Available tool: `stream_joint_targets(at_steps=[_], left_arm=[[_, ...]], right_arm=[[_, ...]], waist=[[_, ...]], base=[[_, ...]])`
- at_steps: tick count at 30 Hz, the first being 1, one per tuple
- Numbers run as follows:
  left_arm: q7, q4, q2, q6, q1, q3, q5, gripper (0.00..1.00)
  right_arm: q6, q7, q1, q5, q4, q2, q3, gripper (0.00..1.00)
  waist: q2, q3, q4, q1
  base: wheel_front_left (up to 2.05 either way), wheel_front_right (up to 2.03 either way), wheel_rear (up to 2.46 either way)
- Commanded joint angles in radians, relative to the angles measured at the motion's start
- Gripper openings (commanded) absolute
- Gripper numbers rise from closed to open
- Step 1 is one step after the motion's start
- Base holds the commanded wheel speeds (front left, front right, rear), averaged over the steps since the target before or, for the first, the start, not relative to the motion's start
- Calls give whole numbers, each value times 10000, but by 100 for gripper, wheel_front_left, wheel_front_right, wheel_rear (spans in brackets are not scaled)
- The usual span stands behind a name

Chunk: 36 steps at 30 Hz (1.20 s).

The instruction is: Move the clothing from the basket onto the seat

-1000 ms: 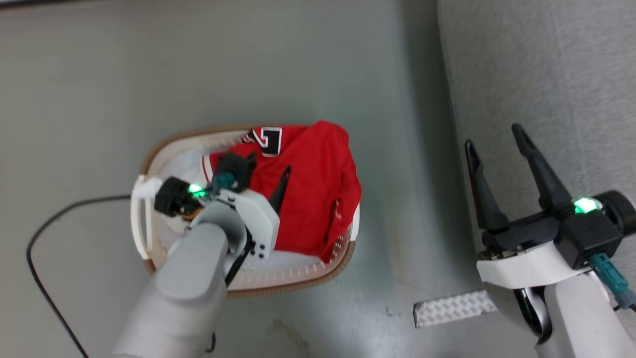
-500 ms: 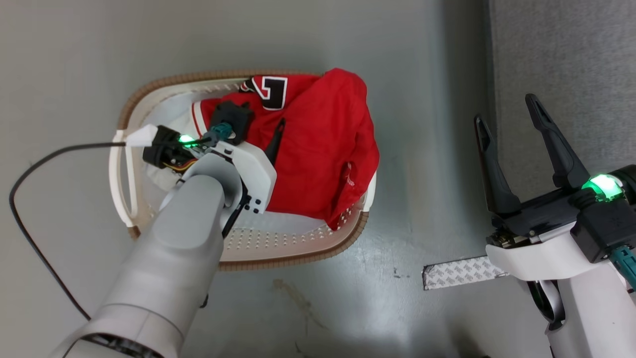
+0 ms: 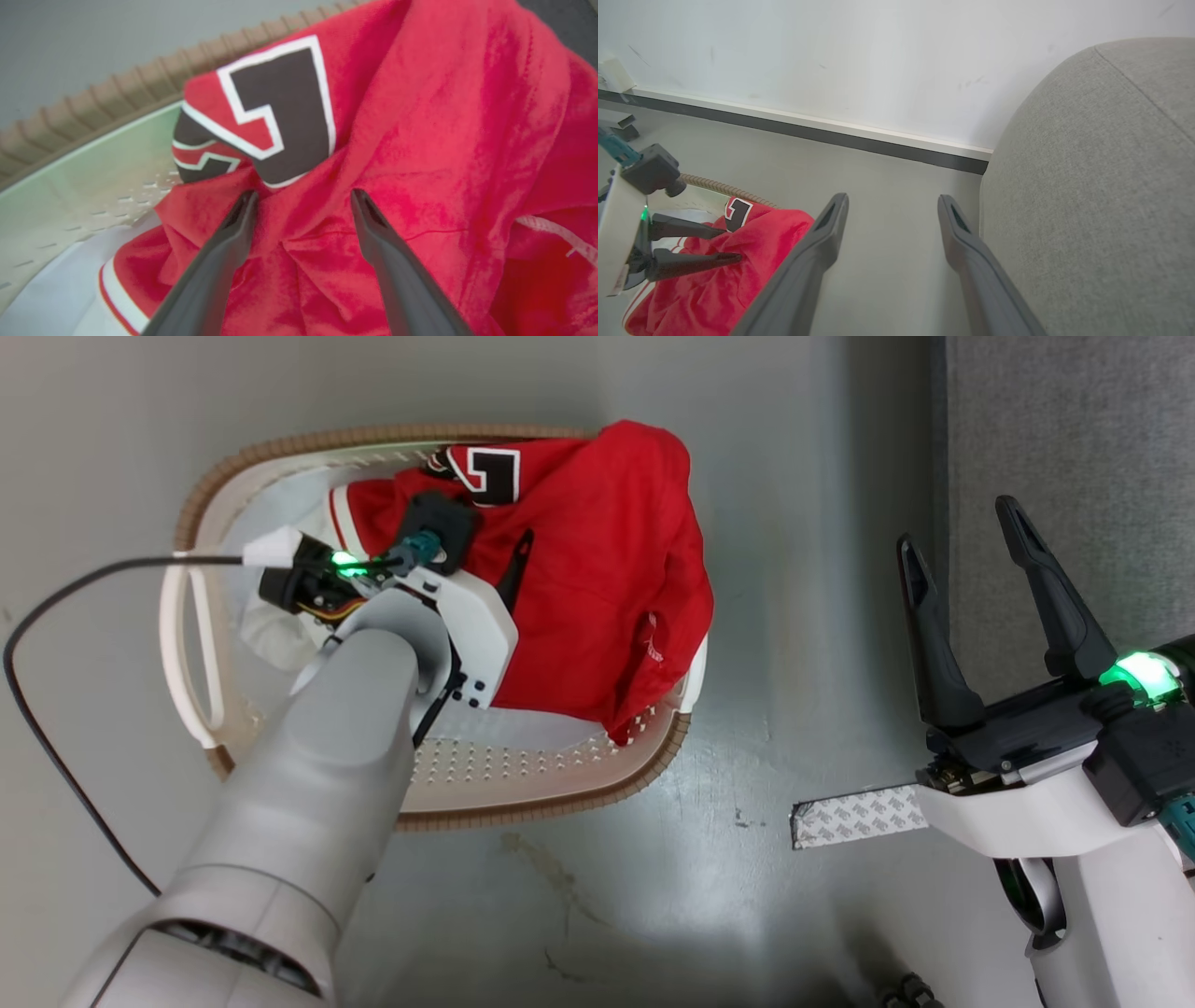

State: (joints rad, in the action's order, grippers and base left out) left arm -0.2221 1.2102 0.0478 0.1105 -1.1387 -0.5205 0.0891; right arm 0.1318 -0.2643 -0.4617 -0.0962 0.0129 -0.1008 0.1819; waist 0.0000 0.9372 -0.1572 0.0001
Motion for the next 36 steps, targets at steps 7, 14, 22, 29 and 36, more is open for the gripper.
stream_joint_targets(at_steps=[7,14,22,29,36], left_arm=[[-145,278,49,-46,-391,-254,-37,100],[-251,181,49,8,-383,-572,187,0],[-367,-243,48,95,268,-784,758,0],[-424,-948,45,177,1232,-793,1484,0],[-421,-2276,334,191,2518,-474,2218,0]], right_arm=[[-22,-1,-51,-22,-112,31,17,100],[-22,-1,-147,-76,-73,4,-69,100],[-22,-1,51,-94,264,56,-123,100],[-24,-1,478,-122,675,58,-375,100],[-24,-1,1101,-49,1153,101,-602,100]], waist=[[0,303,-36,-1],[0,326,-112,-1],[0,-528,143,-1],[0,-1886,556,-1],[0,-3322,765,-1]], base=[[0,0,0],[0,0,0],[0,0,0],[0,0,0],[0,0,0]])
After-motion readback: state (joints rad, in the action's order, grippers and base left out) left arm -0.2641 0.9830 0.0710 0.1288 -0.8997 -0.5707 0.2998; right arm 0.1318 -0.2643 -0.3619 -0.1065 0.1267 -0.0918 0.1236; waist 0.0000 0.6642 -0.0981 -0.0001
